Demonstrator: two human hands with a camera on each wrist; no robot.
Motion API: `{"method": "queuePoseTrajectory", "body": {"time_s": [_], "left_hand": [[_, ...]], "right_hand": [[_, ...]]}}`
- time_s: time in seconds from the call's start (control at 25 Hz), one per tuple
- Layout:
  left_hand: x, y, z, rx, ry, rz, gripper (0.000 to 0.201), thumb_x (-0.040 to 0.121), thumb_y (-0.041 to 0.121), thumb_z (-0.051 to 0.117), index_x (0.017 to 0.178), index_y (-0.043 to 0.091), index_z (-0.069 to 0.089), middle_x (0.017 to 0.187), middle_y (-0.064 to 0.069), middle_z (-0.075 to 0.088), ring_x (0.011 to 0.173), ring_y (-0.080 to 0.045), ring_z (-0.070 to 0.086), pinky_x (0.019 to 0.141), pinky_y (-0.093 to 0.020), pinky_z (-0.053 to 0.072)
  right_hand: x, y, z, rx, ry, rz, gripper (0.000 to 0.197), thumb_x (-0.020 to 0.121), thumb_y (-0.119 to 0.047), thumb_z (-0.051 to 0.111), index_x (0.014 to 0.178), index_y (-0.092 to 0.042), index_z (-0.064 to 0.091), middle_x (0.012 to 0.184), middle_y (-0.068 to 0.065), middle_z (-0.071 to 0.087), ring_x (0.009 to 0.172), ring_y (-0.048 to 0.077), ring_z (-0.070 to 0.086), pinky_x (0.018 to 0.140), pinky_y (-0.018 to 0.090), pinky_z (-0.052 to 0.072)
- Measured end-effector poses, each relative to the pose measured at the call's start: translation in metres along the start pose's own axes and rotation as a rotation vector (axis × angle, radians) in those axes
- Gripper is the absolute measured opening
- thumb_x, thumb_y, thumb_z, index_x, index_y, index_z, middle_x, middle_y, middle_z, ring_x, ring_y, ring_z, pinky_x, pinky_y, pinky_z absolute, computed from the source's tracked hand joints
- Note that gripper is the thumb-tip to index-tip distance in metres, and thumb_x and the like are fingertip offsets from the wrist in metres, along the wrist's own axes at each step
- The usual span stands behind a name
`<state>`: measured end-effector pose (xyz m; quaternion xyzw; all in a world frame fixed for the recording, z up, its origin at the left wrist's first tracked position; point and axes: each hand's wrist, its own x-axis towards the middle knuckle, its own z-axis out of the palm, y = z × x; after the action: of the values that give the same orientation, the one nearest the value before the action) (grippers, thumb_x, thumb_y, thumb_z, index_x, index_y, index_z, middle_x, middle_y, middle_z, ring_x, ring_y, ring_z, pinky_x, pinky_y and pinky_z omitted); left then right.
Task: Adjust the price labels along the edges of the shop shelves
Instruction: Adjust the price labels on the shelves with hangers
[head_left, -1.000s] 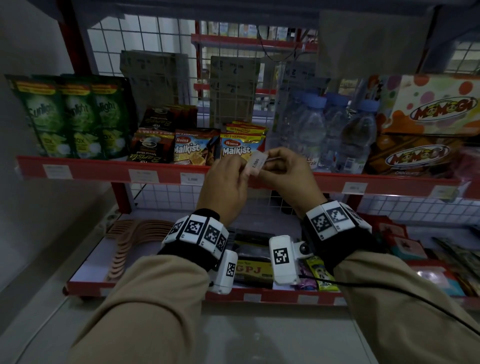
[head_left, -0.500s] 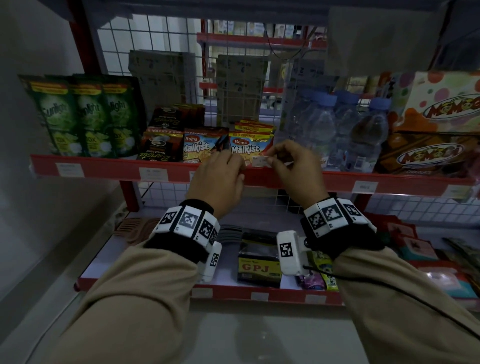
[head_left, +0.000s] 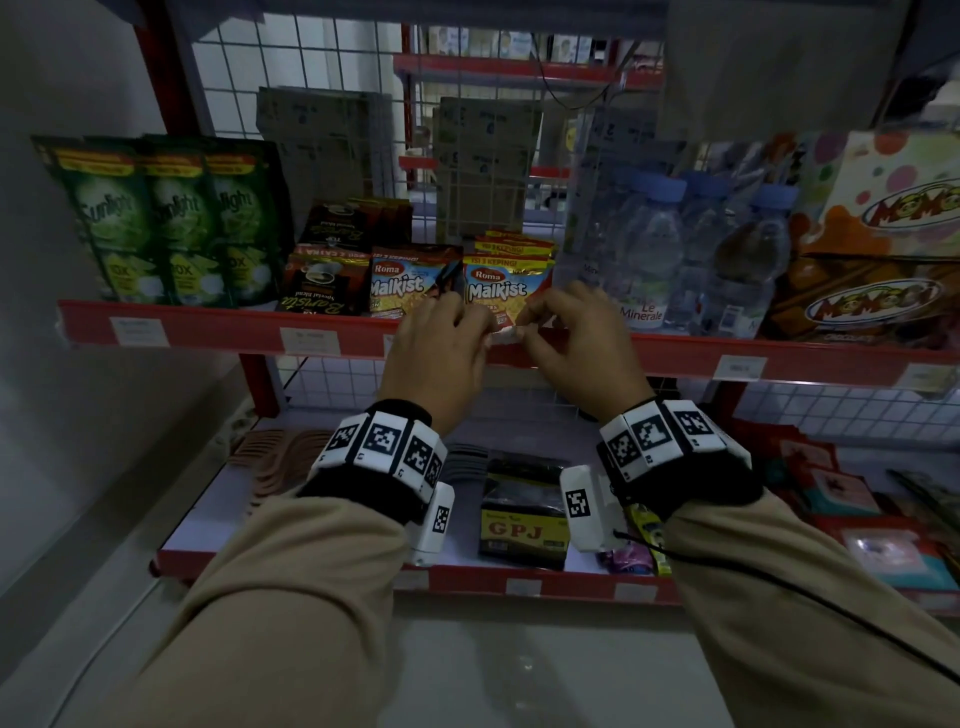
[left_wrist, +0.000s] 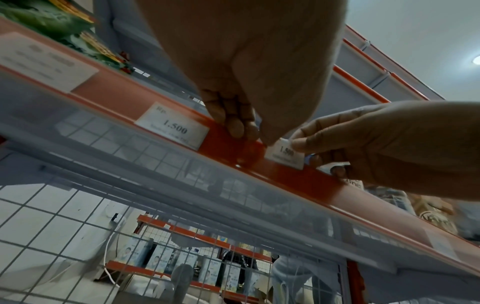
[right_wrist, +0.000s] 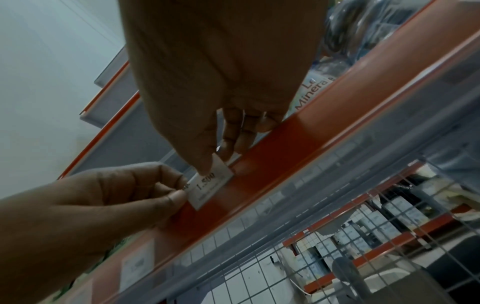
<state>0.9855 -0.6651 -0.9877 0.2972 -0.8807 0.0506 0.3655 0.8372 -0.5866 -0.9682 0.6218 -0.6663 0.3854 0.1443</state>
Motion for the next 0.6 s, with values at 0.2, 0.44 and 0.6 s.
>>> {"method": "queuePoseTrajectory", "body": {"time_s": [0.2,0.44,0.6], "left_hand": [[0.002,-0.002,-0.001,-0.029,-0.003,0.006,0.014,0.093,0.021,0.053,0.105,0.015,0.055,0.101,-0.007,0.051,0.098,-0.026,0.045,0.084,-0.037,0.037],[0.002,-0.004,-0.002,-0.037,0.010,0.017,0.013,0.092,0.024,0.055,0.099,0.014,0.059,0.096,-0.007,0.052,0.094,-0.026,0.045,0.079,-0.039,0.040],[0.003,-0.003,-0.002,0.029,0.006,0.046,0.017,0.094,0.026,0.052,0.098,0.012,0.062,0.095,-0.007,0.051,0.093,-0.025,0.046,0.077,-0.036,0.037]], "right_hand": [[0.001,0.003,-0.003,-0.141,-0.112,-0.018,0.012,0.084,-0.021,0.064,0.096,-0.020,0.066,0.087,-0.003,0.054,0.091,0.022,0.047,0.072,0.027,0.028],[0.002,-0.002,-0.008,-0.180,-0.169,-0.026,0.017,0.086,-0.018,0.064,0.102,-0.014,0.068,0.101,0.008,0.056,0.098,0.027,0.051,0.078,0.028,0.036],[0.002,-0.003,-0.013,-0.190,-0.207,-0.020,0.015,0.086,-0.017,0.064,0.101,-0.016,0.067,0.098,0.006,0.058,0.097,0.026,0.051,0.076,0.028,0.033]]}}
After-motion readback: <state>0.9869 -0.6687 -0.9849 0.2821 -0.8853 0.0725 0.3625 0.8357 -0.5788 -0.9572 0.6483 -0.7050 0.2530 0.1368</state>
